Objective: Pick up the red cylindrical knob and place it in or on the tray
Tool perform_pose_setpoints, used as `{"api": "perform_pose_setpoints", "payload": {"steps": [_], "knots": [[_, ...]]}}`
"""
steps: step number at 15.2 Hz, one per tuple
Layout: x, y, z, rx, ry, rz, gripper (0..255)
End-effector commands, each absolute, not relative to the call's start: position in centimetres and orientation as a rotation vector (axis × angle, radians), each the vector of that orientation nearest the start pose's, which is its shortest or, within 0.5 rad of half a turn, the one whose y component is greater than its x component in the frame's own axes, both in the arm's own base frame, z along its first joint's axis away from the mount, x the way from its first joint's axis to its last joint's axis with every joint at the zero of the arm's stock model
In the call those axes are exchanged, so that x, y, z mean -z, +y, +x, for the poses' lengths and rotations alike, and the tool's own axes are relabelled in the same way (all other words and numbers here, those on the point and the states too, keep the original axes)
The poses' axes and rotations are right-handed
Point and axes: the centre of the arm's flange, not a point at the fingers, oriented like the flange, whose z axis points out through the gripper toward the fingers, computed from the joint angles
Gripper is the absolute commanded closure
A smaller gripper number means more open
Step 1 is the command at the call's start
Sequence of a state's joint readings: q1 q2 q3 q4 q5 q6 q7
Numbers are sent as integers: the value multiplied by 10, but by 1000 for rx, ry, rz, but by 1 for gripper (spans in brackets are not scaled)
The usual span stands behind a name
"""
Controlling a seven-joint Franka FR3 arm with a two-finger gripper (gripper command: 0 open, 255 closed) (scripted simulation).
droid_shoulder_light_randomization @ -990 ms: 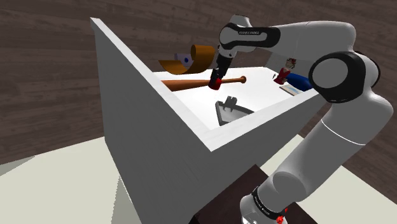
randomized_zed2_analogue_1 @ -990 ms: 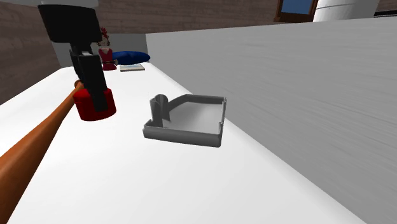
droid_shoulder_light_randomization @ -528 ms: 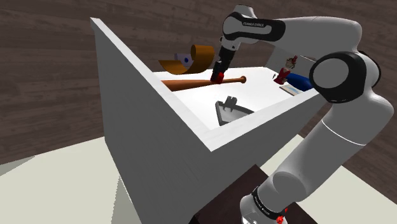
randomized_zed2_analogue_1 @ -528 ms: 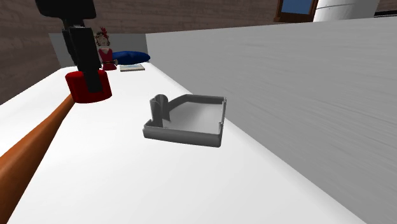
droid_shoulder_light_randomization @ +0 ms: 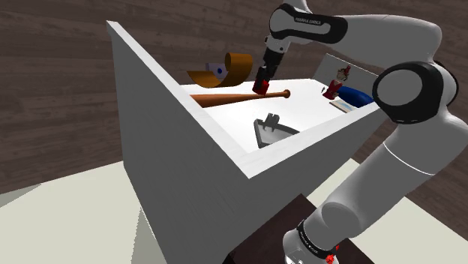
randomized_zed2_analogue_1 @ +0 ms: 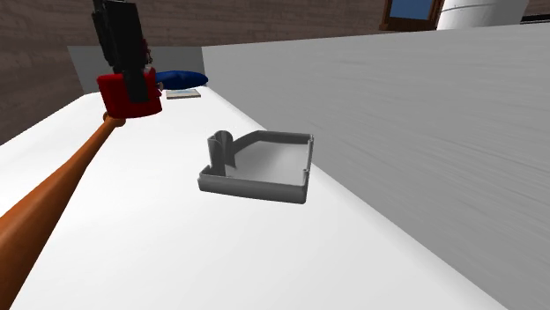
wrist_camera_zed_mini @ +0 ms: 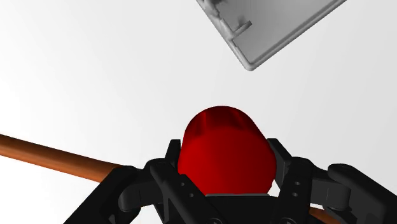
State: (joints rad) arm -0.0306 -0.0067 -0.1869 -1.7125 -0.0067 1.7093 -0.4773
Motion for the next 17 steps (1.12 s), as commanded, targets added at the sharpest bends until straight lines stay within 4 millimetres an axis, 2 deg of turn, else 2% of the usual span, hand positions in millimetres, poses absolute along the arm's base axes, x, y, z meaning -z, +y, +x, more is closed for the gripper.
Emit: {"api": "perform_pose_setpoints", "payload": {"steps": [1,14,15,17], "knots": [[-574,-123,523,3,-409,-3121,255],[-572,-129,352,3,-409,-3121,255],[-572,-130,333,3,-409,-3121,255],[-562,-130,333,3,-409,-3121,255]]}}
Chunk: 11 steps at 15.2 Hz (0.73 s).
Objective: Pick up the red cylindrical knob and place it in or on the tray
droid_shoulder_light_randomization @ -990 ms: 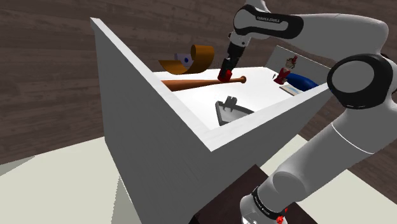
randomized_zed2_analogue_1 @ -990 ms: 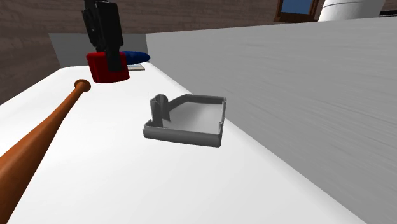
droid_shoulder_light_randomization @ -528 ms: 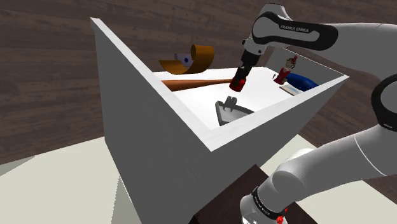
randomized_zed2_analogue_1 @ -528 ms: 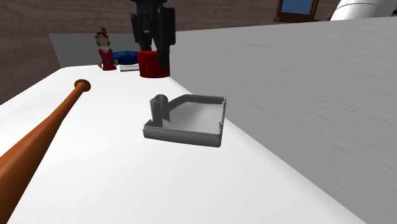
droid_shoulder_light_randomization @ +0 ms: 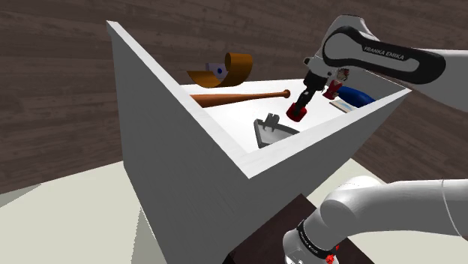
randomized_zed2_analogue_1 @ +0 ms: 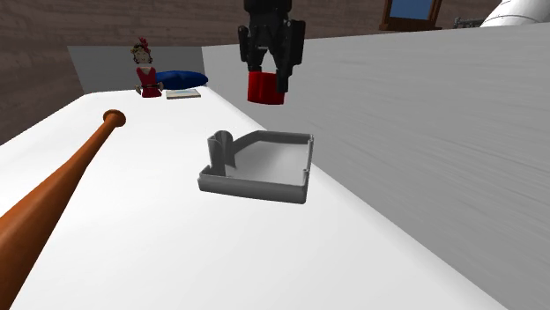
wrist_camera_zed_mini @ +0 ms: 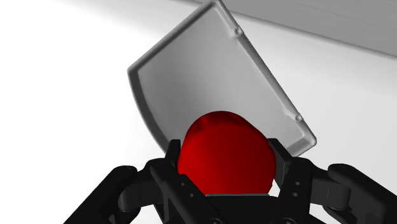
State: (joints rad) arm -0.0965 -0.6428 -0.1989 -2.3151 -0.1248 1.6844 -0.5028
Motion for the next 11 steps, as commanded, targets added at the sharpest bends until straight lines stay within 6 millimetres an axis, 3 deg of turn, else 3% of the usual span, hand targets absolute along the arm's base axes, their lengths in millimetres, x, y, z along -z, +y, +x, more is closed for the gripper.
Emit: {"api": "perform_pose_setpoints", "payload": {"steps": [1,11], "knots": [[-556,-130,333,3,-409,-3121,255],[-504,-130,333,3,-409,-3121,255]]}}
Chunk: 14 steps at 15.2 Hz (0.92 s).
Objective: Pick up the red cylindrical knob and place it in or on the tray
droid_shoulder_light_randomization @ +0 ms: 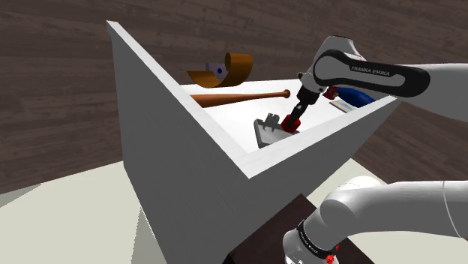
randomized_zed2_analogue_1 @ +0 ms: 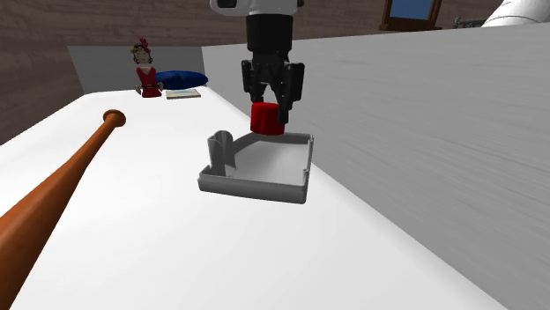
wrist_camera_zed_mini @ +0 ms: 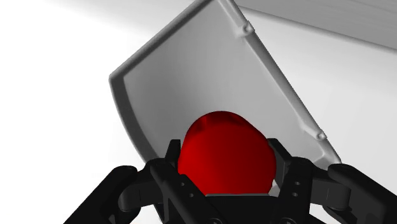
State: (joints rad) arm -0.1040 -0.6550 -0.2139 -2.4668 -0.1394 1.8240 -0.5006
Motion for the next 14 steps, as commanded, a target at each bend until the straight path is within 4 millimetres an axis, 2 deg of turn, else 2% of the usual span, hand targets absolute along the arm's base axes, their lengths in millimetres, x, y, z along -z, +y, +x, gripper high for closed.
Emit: {"api": "perform_pose_setpoints", "payload": {"steps": [1,8,9,14], "knots": [[-504,-130,333,3,-409,-3121,255],[-504,-130,333,3,-409,-3121,255],[-504,-130,333,3,-409,-3121,0],[-504,-130,333,3,-409,-3121,0]]}}
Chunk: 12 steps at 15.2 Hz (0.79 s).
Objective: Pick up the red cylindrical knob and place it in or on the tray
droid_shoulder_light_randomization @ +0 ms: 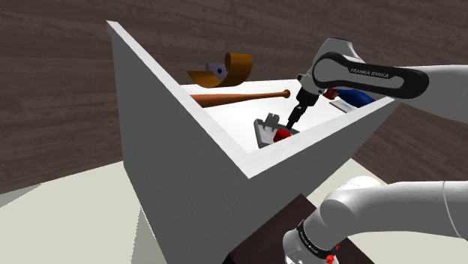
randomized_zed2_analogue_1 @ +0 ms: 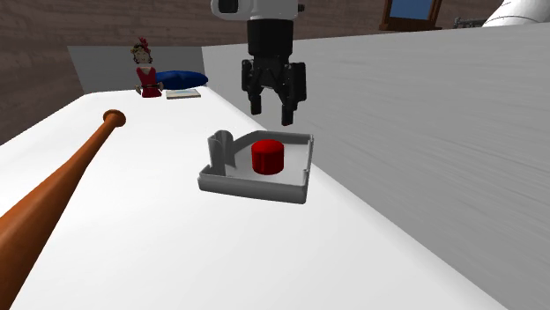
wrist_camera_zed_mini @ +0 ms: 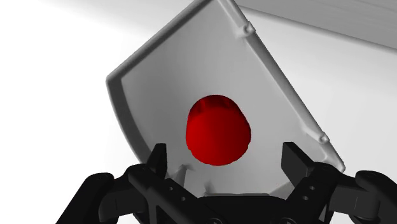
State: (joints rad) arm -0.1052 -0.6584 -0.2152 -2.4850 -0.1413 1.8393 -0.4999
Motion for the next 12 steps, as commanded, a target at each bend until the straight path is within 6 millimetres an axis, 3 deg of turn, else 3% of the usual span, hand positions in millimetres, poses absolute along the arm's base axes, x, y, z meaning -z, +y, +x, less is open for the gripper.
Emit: {"api": "perform_pose_setpoints", "payload": {"steps": [1,4,12], "knots": [[-517,-130,333,3,-409,-3121,0],[-554,-129,333,3,-409,-3121,0],[-554,-129,333,3,-409,-3121,0]]}}
